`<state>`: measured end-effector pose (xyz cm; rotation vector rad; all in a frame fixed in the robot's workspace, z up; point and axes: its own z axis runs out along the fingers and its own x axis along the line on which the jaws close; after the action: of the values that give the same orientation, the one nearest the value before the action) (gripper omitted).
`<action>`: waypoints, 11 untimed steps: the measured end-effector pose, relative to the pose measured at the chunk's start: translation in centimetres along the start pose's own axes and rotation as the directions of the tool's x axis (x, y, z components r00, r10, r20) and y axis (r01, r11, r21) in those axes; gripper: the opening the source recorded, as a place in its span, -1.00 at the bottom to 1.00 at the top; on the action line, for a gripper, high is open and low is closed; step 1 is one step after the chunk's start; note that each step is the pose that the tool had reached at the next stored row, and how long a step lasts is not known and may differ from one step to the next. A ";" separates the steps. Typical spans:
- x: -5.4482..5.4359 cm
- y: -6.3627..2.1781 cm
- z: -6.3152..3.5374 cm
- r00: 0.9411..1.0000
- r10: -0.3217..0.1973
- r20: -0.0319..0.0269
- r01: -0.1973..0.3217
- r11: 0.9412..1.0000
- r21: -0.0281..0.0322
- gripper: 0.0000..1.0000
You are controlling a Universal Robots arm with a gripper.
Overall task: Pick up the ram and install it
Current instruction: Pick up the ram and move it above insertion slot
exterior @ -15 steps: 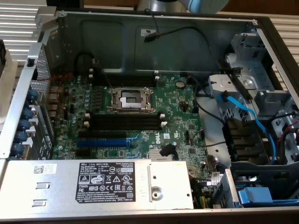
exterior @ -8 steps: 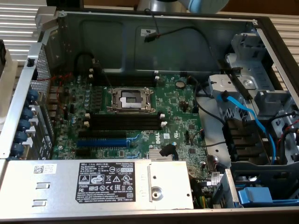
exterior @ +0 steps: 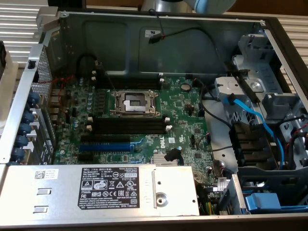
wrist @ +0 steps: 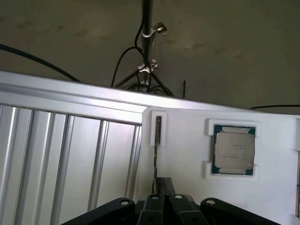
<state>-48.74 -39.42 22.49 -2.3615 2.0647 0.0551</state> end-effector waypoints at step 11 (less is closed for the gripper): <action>0.0 0.00 0.08 1.000 -0.005 0.000 0.005 1.000 0.000 -0.80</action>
<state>-48.73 -39.43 22.40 -2.3664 2.0591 0.0550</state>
